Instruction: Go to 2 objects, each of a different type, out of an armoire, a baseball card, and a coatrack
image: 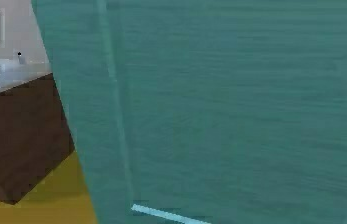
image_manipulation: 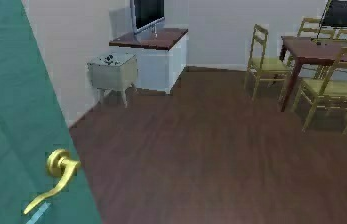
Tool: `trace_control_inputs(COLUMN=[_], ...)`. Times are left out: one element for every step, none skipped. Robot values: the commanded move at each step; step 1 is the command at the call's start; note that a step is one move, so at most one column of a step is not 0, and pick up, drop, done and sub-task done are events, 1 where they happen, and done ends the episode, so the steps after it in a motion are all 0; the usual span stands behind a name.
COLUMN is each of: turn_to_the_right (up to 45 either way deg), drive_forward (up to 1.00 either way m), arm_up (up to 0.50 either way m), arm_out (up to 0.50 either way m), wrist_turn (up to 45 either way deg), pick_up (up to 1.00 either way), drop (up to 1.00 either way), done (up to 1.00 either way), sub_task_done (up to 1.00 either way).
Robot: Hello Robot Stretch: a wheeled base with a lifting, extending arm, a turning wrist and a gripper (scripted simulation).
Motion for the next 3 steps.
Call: trace_control_inputs(turn_to_the_right=[-45.0, -30.0, 0.0], drive_forward=[0.00, 0.00, 1.00], arm_up=[0.00, 0.00, 0.00], arm_out=[0.00, 0.00, 0.00], wrist_turn=[0.0, 0.0, 0.0], pick_up=[0.00, 0.00, 0.00], drop=[0.00, 0.00, 0.00], done=[0.00, 0.00, 0.00], sub_task_done=[0.00, 0.00, 0.00])
